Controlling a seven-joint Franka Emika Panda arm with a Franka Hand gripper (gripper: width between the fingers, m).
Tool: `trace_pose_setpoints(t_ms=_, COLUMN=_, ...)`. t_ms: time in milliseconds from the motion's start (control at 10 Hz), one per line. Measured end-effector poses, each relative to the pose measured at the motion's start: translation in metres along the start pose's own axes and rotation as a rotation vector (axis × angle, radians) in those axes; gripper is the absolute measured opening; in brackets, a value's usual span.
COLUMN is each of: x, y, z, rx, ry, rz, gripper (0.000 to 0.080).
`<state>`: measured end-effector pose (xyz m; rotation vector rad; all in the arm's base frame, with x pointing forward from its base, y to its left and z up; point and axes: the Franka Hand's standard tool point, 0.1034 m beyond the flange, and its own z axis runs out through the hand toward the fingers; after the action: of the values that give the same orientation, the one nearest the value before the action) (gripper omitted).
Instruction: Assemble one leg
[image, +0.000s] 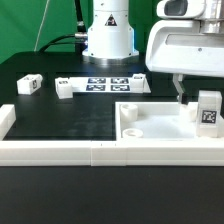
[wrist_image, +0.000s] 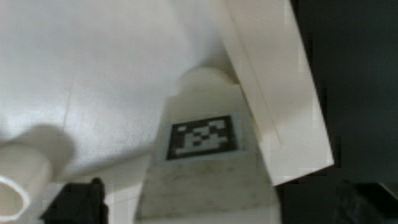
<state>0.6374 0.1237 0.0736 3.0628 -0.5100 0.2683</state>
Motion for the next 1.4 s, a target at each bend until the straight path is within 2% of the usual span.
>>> trace_pose_setpoints(t_ms=300, x=0.0027, y=0.0052, z=0.0005, rx=-0.015, ry=0.004, rz=-0.221, gripper=0.0649)
trace_pose_setpoints(t_ms=400, x=0.0027, y=0.0052, z=0.0005, rx=-0.015, ry=0.004, rz=-0.219, gripper=0.0649)
trace_pose_setpoints(t_ms=600, x=0.0030, y=0.0056, z=0.0006, rx=-0.015, ry=0.004, rz=-0.218, gripper=0.0401)
trace_pose_setpoints(t_ms=700, x=0.0027, y=0.0057, z=0.0008, rx=-0.015, ry=0.004, rz=-0.204, gripper=0.0401)
trace_pose_setpoints(t_ms=800, x=0.0028, y=0.0060, z=0.0009, rx=-0.015, ry=0.004, rz=-0.180, gripper=0.0291)
trace_pose_setpoints(t_ms=1000, x=0.0028, y=0.0061, z=0.0010, rx=-0.014, ry=0.004, rz=-0.085, gripper=0.0291)
trace_pose_setpoints(t_ms=1400, x=0.0003, y=0.0045, z=0.0016, rx=-0.005, ry=-0.001, rz=0.449, gripper=0.0291)
